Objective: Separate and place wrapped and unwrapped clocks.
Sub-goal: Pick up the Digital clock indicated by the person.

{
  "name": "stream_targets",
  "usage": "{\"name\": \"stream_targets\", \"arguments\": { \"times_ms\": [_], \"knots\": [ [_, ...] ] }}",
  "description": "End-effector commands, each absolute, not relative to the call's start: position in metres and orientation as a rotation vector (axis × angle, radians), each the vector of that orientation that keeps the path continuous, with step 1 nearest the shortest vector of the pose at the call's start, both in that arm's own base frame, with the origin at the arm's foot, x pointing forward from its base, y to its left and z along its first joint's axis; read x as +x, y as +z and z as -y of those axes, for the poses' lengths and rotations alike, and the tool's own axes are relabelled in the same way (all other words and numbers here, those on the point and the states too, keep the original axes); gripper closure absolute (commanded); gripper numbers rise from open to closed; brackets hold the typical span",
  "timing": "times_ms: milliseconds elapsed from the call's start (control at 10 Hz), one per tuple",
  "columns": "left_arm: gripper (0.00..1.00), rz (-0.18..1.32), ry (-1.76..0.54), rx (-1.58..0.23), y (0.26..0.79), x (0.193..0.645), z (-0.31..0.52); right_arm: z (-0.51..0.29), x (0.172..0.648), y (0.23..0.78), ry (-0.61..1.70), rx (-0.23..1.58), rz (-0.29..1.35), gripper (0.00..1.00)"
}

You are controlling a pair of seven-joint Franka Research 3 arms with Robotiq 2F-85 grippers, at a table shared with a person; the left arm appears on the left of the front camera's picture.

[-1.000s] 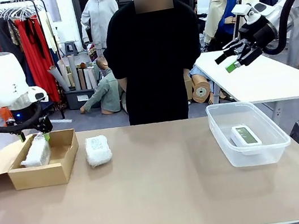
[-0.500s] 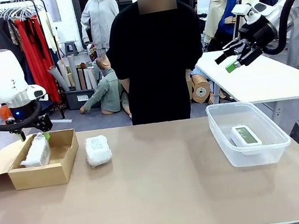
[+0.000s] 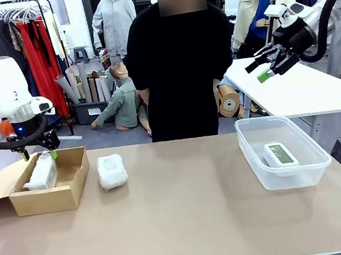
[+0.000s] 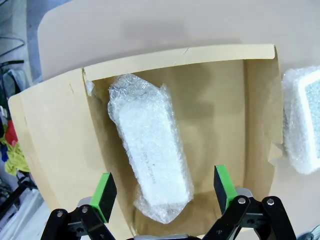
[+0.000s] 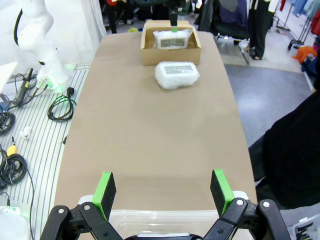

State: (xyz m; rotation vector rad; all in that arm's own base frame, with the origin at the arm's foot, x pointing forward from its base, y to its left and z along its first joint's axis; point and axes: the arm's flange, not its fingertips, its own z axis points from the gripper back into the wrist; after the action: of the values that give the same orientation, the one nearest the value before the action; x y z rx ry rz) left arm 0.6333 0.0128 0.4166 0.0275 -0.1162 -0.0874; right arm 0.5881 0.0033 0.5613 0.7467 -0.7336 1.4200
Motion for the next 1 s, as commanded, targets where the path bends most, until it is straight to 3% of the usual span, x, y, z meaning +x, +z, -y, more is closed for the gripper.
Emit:
{"name": "stream_targets", "arguments": {
  "times_ms": [0,900],
  "knots": [
    [0.0,0.125,-0.085,0.033,0.416,0.633,-0.014,-0.005,0.587,0.563,1.419,0.752,0.742,0.0],
    [0.0,0.109,-0.142,-0.018,0.431,0.625,-0.001,-0.005,0.587,0.563,1.419,0.752,0.742,0.0]
  ]
}}
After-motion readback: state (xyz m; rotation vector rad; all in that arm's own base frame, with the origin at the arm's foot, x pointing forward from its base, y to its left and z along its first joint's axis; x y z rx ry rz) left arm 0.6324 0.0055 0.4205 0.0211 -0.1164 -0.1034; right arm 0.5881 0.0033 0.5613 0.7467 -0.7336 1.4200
